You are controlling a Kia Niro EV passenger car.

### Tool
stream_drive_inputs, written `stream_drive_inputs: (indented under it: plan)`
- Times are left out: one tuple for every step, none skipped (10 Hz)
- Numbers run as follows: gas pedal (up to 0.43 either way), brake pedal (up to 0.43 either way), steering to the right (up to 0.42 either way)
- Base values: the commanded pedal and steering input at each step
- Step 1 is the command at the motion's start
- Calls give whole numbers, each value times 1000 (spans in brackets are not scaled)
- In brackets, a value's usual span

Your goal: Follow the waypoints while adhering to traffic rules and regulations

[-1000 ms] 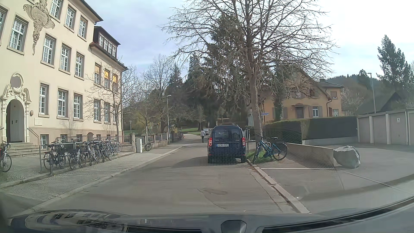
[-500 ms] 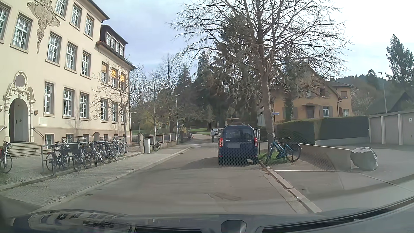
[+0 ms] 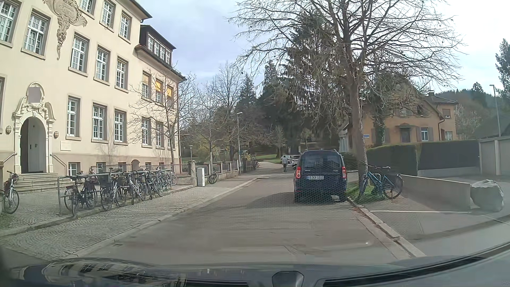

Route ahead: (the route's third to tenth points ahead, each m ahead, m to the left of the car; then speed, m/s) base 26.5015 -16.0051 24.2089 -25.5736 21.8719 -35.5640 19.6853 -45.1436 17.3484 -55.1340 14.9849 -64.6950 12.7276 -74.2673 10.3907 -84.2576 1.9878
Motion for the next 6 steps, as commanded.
stream_drive_inputs:
  plan:
    - [28, 0, -257]
    - [0, 0, -237]
    - [0, 0, -218]
    - [0, 0, -203]
    - [0, 0, -190]
    - [0, 0, -165]
